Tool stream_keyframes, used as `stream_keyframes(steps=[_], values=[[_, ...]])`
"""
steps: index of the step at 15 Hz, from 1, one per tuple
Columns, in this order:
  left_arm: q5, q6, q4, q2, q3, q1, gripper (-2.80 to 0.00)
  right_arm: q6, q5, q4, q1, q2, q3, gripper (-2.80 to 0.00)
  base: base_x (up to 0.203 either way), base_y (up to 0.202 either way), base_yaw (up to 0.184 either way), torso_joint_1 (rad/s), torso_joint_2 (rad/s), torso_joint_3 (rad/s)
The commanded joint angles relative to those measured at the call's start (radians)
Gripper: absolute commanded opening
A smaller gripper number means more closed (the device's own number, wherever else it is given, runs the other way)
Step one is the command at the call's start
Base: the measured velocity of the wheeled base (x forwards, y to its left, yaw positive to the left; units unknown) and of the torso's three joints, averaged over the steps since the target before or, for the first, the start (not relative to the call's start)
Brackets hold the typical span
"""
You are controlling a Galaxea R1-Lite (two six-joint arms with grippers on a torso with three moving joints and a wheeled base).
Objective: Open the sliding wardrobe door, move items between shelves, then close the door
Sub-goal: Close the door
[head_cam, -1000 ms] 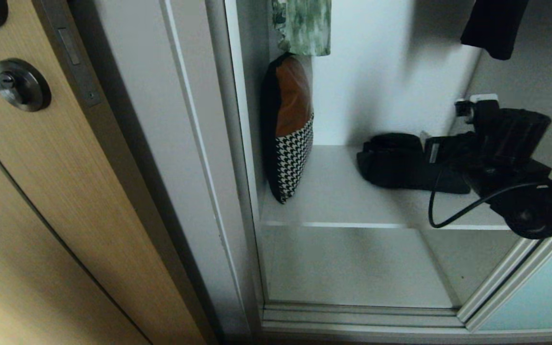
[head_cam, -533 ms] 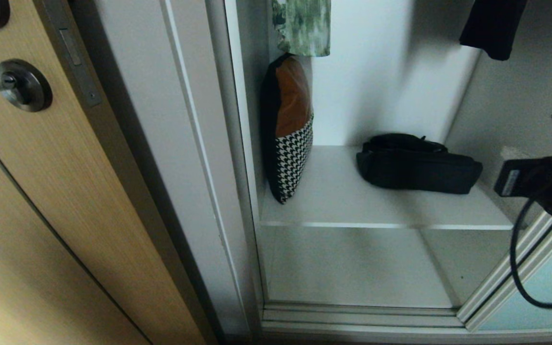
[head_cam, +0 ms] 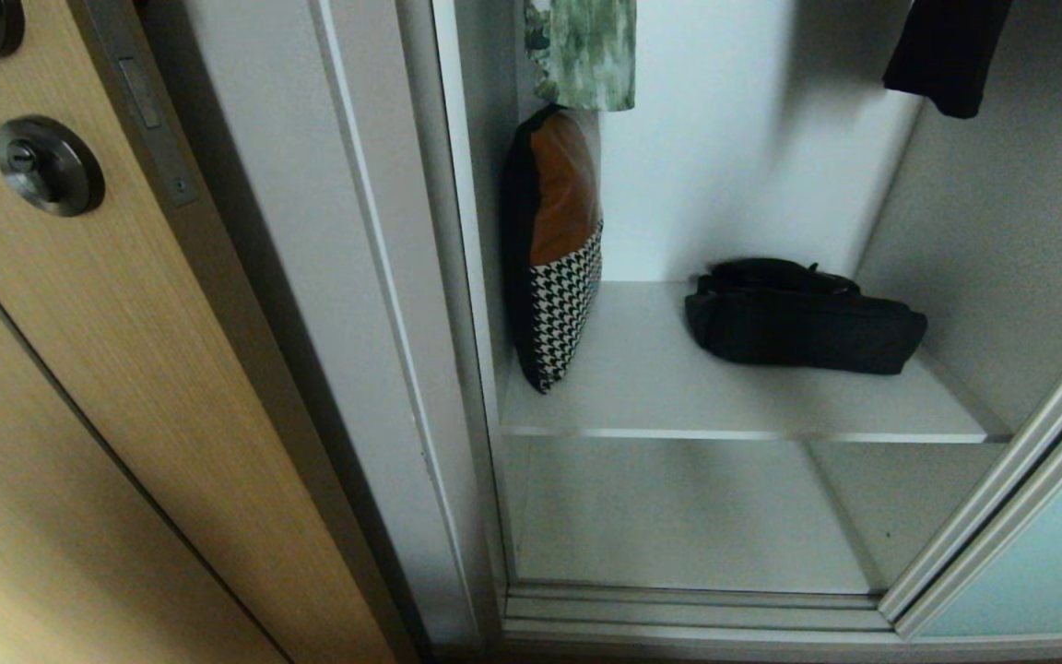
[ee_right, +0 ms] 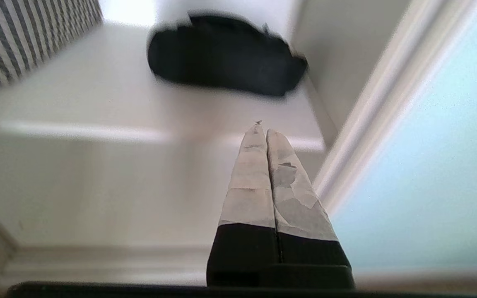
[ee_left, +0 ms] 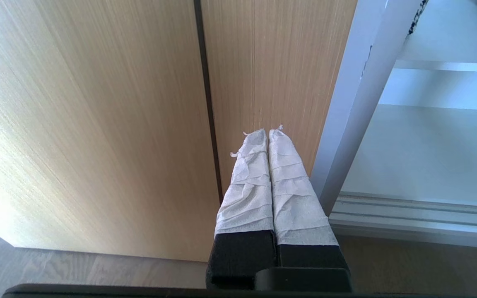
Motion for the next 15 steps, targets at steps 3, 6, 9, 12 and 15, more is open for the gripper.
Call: stream_keyframes(steps=[3, 6, 9, 12, 15], values=[[0.0, 0.0, 0.0, 0.001, 0.0, 0.0, -2.8, 0.002, 0.025, 0.25, -0.07, -0.438, 0.131, -2.8, 0.0, 0.0, 0.0, 0.0, 0.0, 0.0], [0.0, 0.0, 0.001, 0.001, 0.0, 0.0, -2.8, 0.028, 0.122, 0.546, -0.098, -0.671, 0.139, -2.8, 0.0, 0.0, 0.0, 0.0, 0.0, 0.0], [0.0, 0.0, -0.001, 0.001, 0.0, 0.0, -2.8, 0.116, 0.308, 0.72, -0.114, -0.806, 0.151, -2.8, 0.0, 0.0, 0.0, 0.0, 0.0, 0.0], [0.0, -0.001, -0.001, 0.001, 0.0, 0.0, -2.8, 0.124, 0.324, 0.734, -0.117, -0.804, 0.154, -2.8, 0.0, 0.0, 0.0, 0.0, 0.0, 0.0], [0.0, 0.0, 0.0, 0.001, 0.0, 0.0, -2.8, 0.14, 0.324, 0.734, -0.117, -0.806, 0.154, -2.8, 0.0, 0.0, 0.0, 0.0, 0.0, 0.0]])
